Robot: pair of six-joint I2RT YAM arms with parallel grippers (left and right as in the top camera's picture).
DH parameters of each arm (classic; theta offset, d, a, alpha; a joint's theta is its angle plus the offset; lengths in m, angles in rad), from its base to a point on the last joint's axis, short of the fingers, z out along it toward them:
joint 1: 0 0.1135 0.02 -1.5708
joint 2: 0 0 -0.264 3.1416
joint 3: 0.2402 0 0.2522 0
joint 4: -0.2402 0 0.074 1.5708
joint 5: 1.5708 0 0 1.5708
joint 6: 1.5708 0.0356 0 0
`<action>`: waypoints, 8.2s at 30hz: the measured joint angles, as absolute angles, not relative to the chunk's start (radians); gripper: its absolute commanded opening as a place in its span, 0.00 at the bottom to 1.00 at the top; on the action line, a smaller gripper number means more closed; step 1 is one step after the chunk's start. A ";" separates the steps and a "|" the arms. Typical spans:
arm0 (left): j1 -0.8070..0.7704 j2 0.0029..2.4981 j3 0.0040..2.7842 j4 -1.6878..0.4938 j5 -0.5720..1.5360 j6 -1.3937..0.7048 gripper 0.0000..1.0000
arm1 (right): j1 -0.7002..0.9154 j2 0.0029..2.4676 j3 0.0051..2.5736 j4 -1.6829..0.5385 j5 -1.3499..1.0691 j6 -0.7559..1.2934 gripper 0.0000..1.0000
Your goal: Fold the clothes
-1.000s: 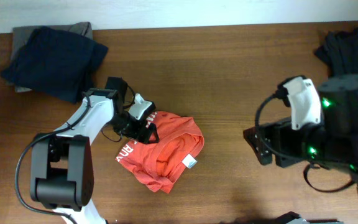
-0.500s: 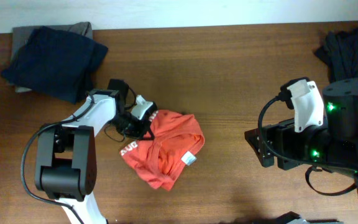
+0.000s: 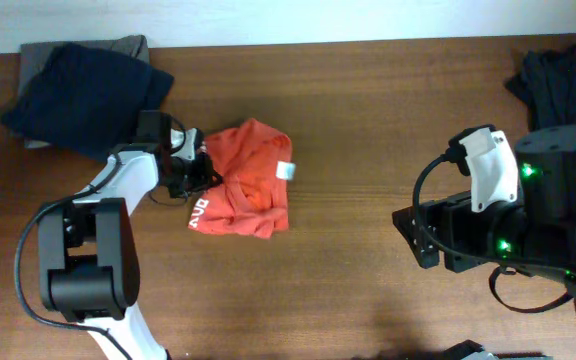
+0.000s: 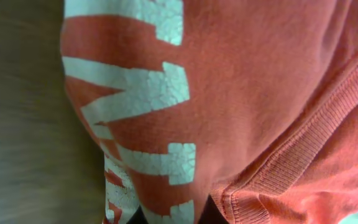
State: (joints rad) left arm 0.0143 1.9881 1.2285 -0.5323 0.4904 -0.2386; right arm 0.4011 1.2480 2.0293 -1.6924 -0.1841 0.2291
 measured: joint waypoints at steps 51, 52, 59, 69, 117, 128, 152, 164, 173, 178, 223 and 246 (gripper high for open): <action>0.037 1.829 1.272 -0.647 0.346 -0.244 0.00 | 0.401 1.271 1.838 -1.642 -0.184 0.237 0.85; 0.023 1.829 1.272 -0.632 0.348 -0.241 0.00 | 0.401 1.276 1.838 -1.641 -0.184 0.237 0.85; -0.014 1.895 1.273 -0.610 0.304 -0.231 0.00 | 0.401 1.313 1.838 -1.644 -0.185 0.237 0.85; 0.033 1.966 1.273 -0.613 0.200 -0.227 0.00 | 0.402 1.313 1.838 -1.646 -0.185 0.237 0.85; 0.136 2.094 1.332 -0.504 0.603 0.065 0.12 | 0.402 1.313 1.833 -1.669 -0.185 0.237 0.85; 0.089 2.129 1.372 -0.475 0.645 0.064 0.00 | 0.402 1.313 1.833 -1.674 -0.185 0.237 0.85; 0.101 2.151 1.769 -0.371 0.339 0.082 0.00 | 0.402 1.313 1.833 -1.692 -0.184 0.260 0.85; 0.272 2.152 1.815 -0.327 0.302 0.086 0.00 | 0.402 1.313 1.833 -1.692 -0.184 0.307 0.86; 0.338 2.152 1.829 -0.328 0.295 0.021 0.04 | 0.402 1.313 1.833 -1.693 -0.184 0.320 0.86; 0.386 2.155 1.829 -0.343 0.275 -0.001 0.09 | 0.402 1.313 1.833 -1.693 -0.184 0.323 0.86; 0.454 2.287 1.844 -0.797 0.675 -0.248 0.19 | 0.402 1.313 1.833 -1.692 -0.185 0.340 0.86; 0.444 2.105 1.844 -0.820 0.809 -0.315 0.98 | 0.402 1.313 1.833 -1.692 -0.185 0.337 0.88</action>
State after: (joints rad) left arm 0.4442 2.1052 1.8439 -0.8200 0.8085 -0.3149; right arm 0.4015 1.3132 1.8332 -1.6924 -0.1848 0.3370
